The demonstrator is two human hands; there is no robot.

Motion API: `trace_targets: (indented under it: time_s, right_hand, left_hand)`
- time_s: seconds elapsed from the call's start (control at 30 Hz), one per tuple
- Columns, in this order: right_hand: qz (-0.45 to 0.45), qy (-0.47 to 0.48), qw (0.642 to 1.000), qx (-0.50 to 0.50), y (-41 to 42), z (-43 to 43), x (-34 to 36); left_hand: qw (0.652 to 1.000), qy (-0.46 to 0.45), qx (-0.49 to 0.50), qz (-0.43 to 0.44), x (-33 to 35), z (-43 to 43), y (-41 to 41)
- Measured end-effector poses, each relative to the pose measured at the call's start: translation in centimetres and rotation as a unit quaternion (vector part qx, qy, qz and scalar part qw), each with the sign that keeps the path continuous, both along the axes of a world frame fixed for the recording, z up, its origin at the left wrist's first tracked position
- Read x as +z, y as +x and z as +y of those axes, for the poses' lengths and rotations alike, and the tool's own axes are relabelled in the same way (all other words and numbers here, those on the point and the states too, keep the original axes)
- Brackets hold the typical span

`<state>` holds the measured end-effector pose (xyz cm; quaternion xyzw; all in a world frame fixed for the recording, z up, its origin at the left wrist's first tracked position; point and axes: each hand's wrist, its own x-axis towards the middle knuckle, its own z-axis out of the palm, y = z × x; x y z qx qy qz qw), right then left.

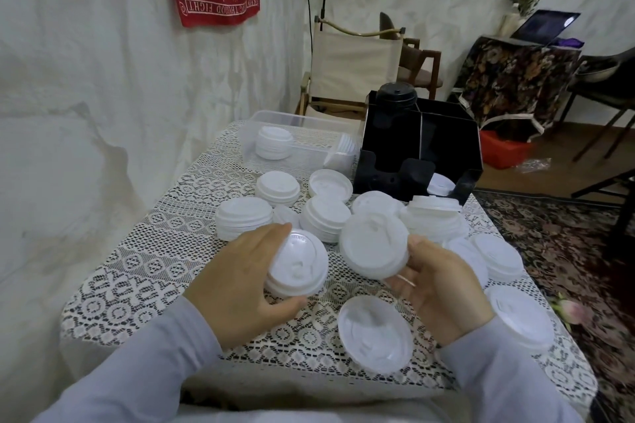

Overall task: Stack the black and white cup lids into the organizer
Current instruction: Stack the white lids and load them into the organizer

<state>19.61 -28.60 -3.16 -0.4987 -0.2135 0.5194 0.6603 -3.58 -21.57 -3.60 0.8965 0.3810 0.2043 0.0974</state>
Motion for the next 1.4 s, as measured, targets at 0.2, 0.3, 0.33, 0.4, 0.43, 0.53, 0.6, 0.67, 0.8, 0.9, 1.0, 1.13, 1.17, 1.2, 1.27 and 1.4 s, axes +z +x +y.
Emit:
trace_targets:
  time_s: [0.2, 0.3, 0.33, 0.4, 0.43, 0.53, 0.6, 0.67, 0.8, 0.9, 1.0, 1.13, 1.17, 1.2, 1.27, 1.4]
  right_hand:
    - [0.008, -0.068, 0.985, 0.156, 0.4, 1.2, 1.7]
    - [-0.008, -0.129, 0.972, 0.197, -0.2, 2.4, 1.7]
    - [-0.016, -0.137, 0.971, 0.197, -0.3, 2.7, 1.7]
    - [-0.039, -0.14, 0.974, 0.172, -0.5, 3.5, 2.0]
    - [-0.057, -0.133, 0.976, 0.16, -0.8, 3.7, 2.3]
    - [-0.201, -0.106, 0.963, 0.142, -1.2, 5.2, 2.4]
    - [-0.346, -0.088, 0.925, 0.133, -1.3, 6.2, 2.4]
    - [-0.446, -0.065, 0.882, 0.139, -1.7, 6.9, 2.5]
    - [-0.536, -0.021, 0.834, 0.129, -3.0, 8.0, 2.3]
    - [-0.546, -0.011, 0.831, 0.101, -3.6, 7.9, 2.3]
    - [-0.556, -0.008, 0.823, 0.113, -3.6, 6.9, 2.9]
    - [-0.643, -0.046, 0.725, 0.243, -2.8, 4.7, 3.6]
    - [-0.664, -0.05, 0.7, 0.257, -2.8, 4.2, 3.6]
    - [-0.674, -0.05, 0.69, 0.259, -2.7, 3.9, 3.4]
    - [-0.679, -0.042, 0.688, 0.253, -2.4, 3.6, 2.9]
    - [-0.655, -0.019, 0.705, 0.272, -1.0, 3.8, 2.8]
  left_hand:
    - [0.999, -0.012, -0.036, -0.011, 0.2, -0.1, 1.0]
    - [0.998, -0.027, -0.061, -0.02, 0.2, -0.2, 2.2]
    - [0.997, -0.03, -0.066, -0.022, 0.2, -0.3, 2.5]
    - [0.997, -0.03, -0.066, -0.03, 0.1, -0.4, 3.0]
    - [0.997, -0.031, -0.062, -0.034, 0.0, -0.5, 3.1]
    - [0.995, -0.043, -0.071, -0.048, 0.0, -0.5, 3.6]
    - [0.992, -0.059, -0.087, -0.063, 0.0, -0.6, 3.9]
    - [0.991, -0.067, -0.09, -0.071, 0.0, -0.7, 4.2]
    - [0.992, -0.078, -0.061, -0.084, -0.6, -0.7, 4.2]
    - [0.991, -0.058, -0.043, -0.11, -0.9, -0.4, 4.1]
    - [0.991, -0.056, -0.025, -0.117, -1.0, 0.1, 4.2]
    - [0.989, -0.058, -0.002, -0.136, -1.1, 0.2, 4.8]
    - [0.989, -0.061, -0.001, -0.132, -1.1, 0.2, 4.9]
    - [0.99, -0.064, -0.006, -0.129, -1.2, 0.1, 5.1]
    - [0.989, -0.073, -0.021, -0.124, -1.3, -0.1, 5.5]
    - [0.994, -0.072, -0.012, -0.078, -1.6, -0.1, 5.6]
